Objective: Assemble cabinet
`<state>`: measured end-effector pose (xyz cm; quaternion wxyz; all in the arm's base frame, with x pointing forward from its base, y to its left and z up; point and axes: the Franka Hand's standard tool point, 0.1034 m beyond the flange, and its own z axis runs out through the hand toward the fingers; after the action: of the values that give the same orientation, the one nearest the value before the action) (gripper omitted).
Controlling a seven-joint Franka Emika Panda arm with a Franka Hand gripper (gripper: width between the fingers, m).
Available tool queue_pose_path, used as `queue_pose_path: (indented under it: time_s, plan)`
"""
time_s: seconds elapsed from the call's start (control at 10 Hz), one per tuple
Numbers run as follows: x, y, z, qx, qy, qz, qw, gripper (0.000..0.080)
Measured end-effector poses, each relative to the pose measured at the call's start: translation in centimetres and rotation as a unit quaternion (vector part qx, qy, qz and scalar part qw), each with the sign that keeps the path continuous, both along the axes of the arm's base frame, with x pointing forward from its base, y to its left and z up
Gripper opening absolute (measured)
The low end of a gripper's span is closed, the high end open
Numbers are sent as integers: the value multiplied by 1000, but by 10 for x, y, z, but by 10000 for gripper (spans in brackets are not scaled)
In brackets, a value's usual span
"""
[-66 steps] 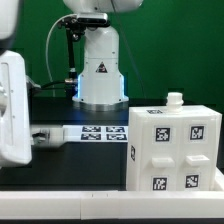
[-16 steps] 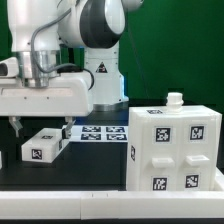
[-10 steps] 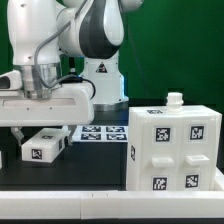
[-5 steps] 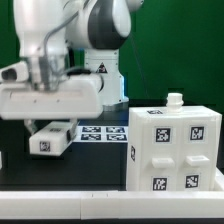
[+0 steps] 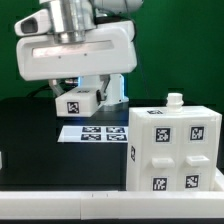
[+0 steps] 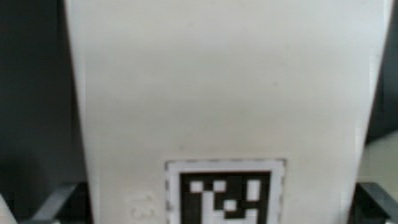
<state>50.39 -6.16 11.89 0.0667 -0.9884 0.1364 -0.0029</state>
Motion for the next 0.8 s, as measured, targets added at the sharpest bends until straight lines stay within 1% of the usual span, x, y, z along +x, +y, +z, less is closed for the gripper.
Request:
queue_pose_path:
  time_s: [0.3,0.4,0.5,0.6,0.7,0.8]
  plan:
    - [0,0,0,0,0,1,1000,557]
    - [9,6,12,-7,18,19,1000,557]
    - [31,16,37,-9,23,38,999,557]
    - [50,27,60,-4,21,35,999,557]
    - [56,30,66,-3,16,34,999,557]
    - [54,29,63,-3,20,33,999,557]
